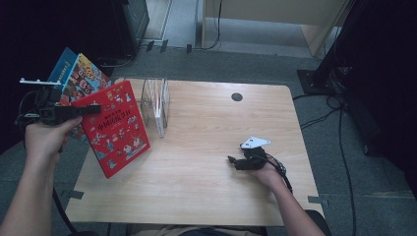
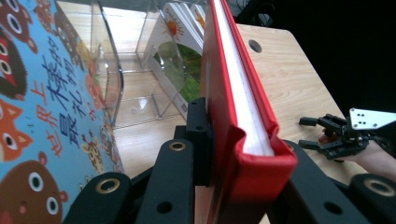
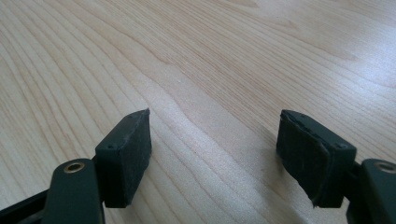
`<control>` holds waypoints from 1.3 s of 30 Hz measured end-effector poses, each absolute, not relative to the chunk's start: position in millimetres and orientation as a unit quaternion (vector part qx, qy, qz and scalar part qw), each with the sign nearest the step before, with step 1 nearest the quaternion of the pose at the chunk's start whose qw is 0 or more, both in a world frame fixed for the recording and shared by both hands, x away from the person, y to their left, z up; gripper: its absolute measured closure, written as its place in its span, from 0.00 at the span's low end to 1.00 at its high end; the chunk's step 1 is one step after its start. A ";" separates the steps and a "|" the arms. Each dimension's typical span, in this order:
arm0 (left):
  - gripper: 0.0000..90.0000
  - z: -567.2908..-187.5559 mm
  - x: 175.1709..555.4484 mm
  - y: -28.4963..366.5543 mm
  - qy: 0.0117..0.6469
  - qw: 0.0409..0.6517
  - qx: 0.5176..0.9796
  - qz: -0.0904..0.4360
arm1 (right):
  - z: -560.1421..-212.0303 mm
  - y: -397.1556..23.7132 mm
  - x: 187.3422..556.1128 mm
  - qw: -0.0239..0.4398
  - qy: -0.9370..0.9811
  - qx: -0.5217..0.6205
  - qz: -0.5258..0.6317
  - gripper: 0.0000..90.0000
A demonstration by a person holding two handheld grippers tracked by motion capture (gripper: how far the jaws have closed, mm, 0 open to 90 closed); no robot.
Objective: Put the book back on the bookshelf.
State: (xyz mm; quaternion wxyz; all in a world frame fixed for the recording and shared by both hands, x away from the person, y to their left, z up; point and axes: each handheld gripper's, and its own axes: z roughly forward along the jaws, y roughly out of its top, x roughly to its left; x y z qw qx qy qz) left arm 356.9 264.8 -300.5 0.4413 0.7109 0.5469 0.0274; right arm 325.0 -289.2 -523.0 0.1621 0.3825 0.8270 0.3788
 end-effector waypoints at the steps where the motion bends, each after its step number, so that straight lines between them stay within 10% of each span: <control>1: 0.88 -301.0 358.0 265.5 0.550 0.442 0.708 0.028 | -523.0 -289.2 325.0 0.162 0.827 0.382 0.379 0.30; 39: 0.88 -295.2 410.9 256.3 0.588 0.410 0.692 0.079 | -523.0 -288.8 325.5 0.163 0.827 0.383 0.378 0.30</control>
